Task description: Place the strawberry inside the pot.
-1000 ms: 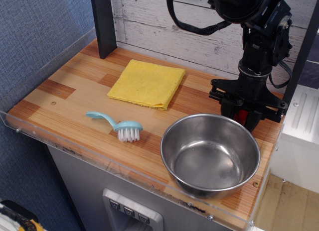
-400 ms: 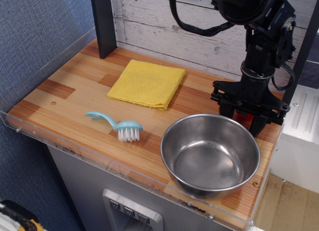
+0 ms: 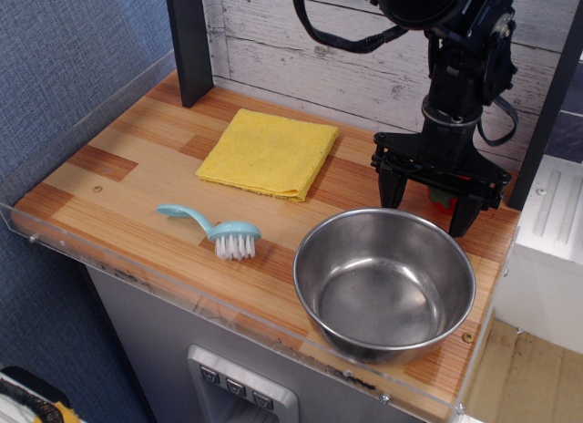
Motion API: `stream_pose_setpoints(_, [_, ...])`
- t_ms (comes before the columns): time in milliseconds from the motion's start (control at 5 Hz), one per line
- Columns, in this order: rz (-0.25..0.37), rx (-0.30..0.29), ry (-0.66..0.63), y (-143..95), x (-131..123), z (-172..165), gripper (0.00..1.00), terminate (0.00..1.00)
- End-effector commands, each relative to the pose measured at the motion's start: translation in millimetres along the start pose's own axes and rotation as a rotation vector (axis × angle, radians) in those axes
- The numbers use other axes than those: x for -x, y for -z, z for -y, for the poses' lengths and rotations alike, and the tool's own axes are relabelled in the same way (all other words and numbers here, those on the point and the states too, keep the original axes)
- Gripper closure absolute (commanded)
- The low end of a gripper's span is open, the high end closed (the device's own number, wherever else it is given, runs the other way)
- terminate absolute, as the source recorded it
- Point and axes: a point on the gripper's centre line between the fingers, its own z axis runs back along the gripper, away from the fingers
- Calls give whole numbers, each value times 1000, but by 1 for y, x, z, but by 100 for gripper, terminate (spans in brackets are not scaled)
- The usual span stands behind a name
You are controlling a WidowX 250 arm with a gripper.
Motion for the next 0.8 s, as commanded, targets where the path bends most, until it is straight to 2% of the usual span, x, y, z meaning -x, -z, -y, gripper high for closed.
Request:
stream_pose_setpoints(0, [77, 32, -10, -12, -21, -1, 0, 0])
stream_pose_setpoints(600, [76, 47, -12, 4, -29, 7, 0, 0])
